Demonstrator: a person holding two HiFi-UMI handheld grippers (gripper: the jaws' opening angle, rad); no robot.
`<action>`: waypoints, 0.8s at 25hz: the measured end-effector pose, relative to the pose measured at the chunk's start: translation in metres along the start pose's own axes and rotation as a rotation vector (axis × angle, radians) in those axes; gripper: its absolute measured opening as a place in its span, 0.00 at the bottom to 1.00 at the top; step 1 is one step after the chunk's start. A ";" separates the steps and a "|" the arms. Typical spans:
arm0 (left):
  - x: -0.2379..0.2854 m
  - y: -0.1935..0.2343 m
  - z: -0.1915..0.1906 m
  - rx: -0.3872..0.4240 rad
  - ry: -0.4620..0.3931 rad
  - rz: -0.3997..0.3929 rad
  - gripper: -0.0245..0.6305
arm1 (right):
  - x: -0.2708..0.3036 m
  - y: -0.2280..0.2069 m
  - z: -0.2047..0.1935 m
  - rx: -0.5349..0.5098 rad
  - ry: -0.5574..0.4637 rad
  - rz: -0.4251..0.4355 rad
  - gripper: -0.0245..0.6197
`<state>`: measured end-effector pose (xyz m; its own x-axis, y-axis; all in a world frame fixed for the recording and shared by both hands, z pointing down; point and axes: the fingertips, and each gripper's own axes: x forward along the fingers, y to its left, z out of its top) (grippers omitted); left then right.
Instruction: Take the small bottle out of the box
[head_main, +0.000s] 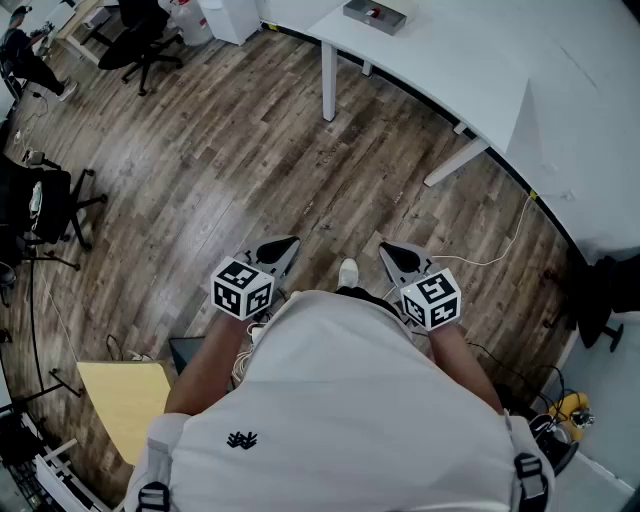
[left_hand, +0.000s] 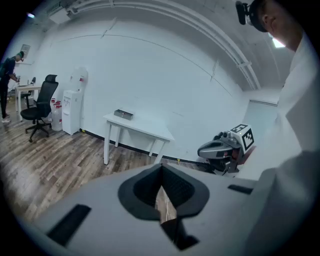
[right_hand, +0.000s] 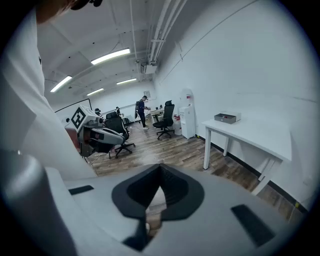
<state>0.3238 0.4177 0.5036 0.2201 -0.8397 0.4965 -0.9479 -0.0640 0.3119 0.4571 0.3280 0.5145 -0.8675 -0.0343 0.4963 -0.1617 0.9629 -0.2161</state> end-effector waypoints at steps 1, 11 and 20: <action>0.006 -0.001 0.006 0.001 0.000 -0.001 0.05 | -0.001 -0.006 0.003 -0.002 0.000 0.001 0.05; 0.071 0.002 0.064 0.012 -0.003 0.025 0.05 | 0.013 -0.081 0.012 0.020 0.034 0.023 0.05; 0.103 0.042 0.094 -0.015 -0.012 0.034 0.05 | 0.051 -0.118 0.015 0.082 0.082 0.062 0.05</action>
<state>0.2850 0.2779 0.4917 0.1853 -0.8478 0.4969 -0.9511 -0.0277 0.3075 0.4244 0.2084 0.5525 -0.8361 0.0504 0.5463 -0.1492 0.9374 -0.3147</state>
